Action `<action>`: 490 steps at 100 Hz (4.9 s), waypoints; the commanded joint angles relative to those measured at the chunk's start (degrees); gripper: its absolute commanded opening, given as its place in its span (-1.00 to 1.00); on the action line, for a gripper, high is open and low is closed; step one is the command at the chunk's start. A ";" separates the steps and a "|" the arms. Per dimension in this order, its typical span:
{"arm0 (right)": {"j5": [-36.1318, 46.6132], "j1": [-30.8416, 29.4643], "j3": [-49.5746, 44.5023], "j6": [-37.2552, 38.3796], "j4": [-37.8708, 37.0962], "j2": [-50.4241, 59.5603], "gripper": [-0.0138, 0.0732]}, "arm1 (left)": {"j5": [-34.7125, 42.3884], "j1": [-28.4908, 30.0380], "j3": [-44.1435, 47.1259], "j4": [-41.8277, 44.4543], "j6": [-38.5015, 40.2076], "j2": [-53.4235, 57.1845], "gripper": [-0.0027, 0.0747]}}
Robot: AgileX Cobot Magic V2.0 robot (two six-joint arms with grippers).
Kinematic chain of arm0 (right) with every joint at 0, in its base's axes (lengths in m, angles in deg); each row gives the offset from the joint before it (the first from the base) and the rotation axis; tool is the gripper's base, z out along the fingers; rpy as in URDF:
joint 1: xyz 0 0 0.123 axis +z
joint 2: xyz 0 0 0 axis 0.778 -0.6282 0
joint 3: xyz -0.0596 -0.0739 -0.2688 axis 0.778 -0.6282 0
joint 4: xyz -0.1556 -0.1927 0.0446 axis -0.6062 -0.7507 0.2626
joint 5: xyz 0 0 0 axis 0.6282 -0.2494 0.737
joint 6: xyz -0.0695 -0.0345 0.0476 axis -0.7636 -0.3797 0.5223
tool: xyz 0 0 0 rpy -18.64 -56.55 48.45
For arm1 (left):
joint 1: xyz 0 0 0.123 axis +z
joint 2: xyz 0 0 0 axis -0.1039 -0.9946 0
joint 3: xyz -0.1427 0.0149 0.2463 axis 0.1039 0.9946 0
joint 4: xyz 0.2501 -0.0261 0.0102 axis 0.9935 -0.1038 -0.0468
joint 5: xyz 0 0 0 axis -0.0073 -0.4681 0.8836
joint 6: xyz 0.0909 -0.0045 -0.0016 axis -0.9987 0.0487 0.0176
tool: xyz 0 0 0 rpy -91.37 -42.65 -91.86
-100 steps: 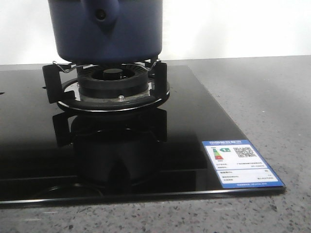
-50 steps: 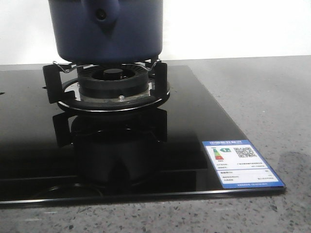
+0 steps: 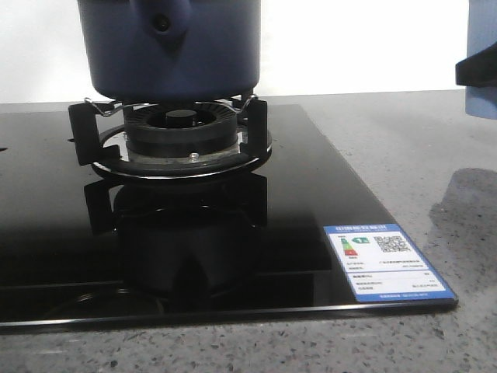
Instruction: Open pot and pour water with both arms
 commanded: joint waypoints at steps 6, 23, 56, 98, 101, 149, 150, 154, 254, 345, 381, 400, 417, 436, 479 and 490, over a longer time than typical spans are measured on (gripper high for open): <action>7.08 -0.39 1.24 -6.55 7.93 -1.98 -0.08 | -0.77 0.19 -2.19 -5.58 0.51 2.34 -0.06; 9.55 -0.39 1.24 -9.24 8.46 -6.11 -0.08 | -0.77 0.19 -2.19 -5.66 0.51 2.34 -0.06; 11.08 -0.39 1.24 -9.24 8.46 -8.59 -0.08 | -0.66 0.19 -2.19 -5.71 0.51 2.34 -0.06; 12.35 -0.39 1.24 -8.37 8.46 -8.59 0.66 | -0.55 0.19 -2.19 -5.71 0.51 2.34 -0.06; 12.35 -0.39 1.24 -8.05 8.46 -8.59 0.77 | -0.55 0.19 -2.19 -5.71 0.51 2.34 -0.06; 3.13 -0.39 0.47 -0.66 2.26 0.67 0.84 | -0.55 0.19 -2.19 -5.71 0.51 2.34 -0.06; 2.90 -0.39 0.37 -0.50 2.08 1.12 0.84 | -0.55 0.19 -2.19 -5.71 0.51 2.34 -0.06; 1.65 -0.39 -0.46 -0.35 1.31 2.54 0.84 | -0.55 0.19 -2.19 -5.79 0.51 2.34 -0.06; -11.26 -0.39 -17.90 4.98 1.11 40.04 0.84 | 5.45 -20.50 -2.19 -6.06 0.13 -2.38 -0.06; -11.26 -0.27 -17.90 5.07 1.11 40.14 0.84 | 6.78 -23.39 -2.19 -1.41 0.13 -9.67 -0.06; -11.26 -0.27 -17.90 5.07 1.11 40.14 0.84 | 7.05 -23.39 -2.19 -0.62 0.13 -9.67 0.35; -11.26 -0.27 -17.90 5.07 1.11 40.14 0.84 | 5.58 -23.02 -2.30 -0.62 0.13 -8.83 0.50; -9.07 -0.27 -17.90 5.07 1.11 40.14 0.84 | 1.67 -19.24 -3.86 -0.62 0.97 -4.53 0.43; -3.90 -0.27 -17.90 5.07 9.29 40.14 0.72 | 1.91 -10.53 -4.73 -0.62 6.54 2.77 -0.26; -6.59 1.08 -9.81 5.07 13.81 40.37 -0.84 | 14.18 4.64 -4.73 4.74 15.36 17.80 -0.98; -21.41 3.93 -5.76 5.07 13.81 41.90 -0.84 | 22.85 3.05 -4.18 13.80 20.95 21.54 -0.98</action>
